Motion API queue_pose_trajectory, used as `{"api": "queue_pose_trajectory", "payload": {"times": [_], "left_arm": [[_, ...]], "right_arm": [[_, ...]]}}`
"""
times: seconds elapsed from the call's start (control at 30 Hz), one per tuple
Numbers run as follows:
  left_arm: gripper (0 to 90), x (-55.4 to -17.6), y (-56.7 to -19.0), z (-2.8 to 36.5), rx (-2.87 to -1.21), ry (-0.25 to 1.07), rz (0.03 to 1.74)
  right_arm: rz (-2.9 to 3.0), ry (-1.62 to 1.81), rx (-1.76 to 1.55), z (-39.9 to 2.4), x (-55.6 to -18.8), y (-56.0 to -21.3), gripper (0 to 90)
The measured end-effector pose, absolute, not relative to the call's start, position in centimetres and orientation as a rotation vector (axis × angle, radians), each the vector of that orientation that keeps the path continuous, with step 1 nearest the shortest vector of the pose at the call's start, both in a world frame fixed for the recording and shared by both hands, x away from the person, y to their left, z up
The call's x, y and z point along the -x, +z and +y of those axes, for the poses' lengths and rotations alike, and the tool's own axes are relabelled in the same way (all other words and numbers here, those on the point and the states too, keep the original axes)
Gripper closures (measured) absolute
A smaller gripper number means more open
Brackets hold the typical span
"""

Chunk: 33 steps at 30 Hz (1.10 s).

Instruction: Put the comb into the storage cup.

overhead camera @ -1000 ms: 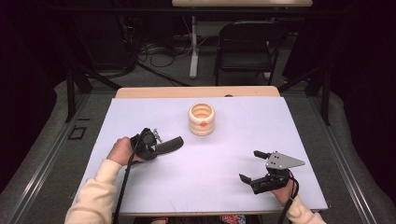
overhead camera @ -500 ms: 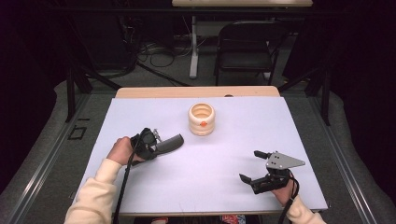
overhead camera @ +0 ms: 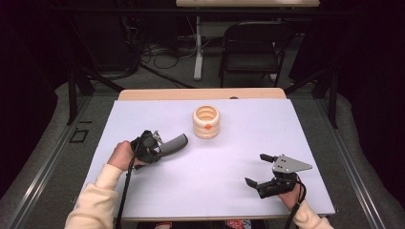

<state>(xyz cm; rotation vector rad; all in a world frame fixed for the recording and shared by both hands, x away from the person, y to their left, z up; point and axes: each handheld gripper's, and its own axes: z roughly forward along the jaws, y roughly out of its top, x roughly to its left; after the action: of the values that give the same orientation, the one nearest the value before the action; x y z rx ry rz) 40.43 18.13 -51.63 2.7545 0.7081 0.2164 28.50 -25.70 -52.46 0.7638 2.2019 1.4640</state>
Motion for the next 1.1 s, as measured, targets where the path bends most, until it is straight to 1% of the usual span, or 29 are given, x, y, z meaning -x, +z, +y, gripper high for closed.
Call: {"api": "queue_pose_trajectory", "payload": {"times": [0.43, 0.67, 1.1], "left_arm": [[72.5, -39.8, -51.3, 18.6, -2.657, 0.193, 0.707], [72.4, -39.6, -51.1, 18.7, -2.587, 0.227, 0.727], [72.4, -39.4, -50.9, 18.7, -2.508, 0.246, 0.728]], "right_arm": [[2.201, 1.461, -0.766, -25.7, -28.5, -52.4, 0.0], [2.2, 1.461, -0.765, -25.7, -28.5, -52.4, 0.0], [2.199, 1.463, -0.768, -25.7, -28.5, -52.4, 0.0]]}}
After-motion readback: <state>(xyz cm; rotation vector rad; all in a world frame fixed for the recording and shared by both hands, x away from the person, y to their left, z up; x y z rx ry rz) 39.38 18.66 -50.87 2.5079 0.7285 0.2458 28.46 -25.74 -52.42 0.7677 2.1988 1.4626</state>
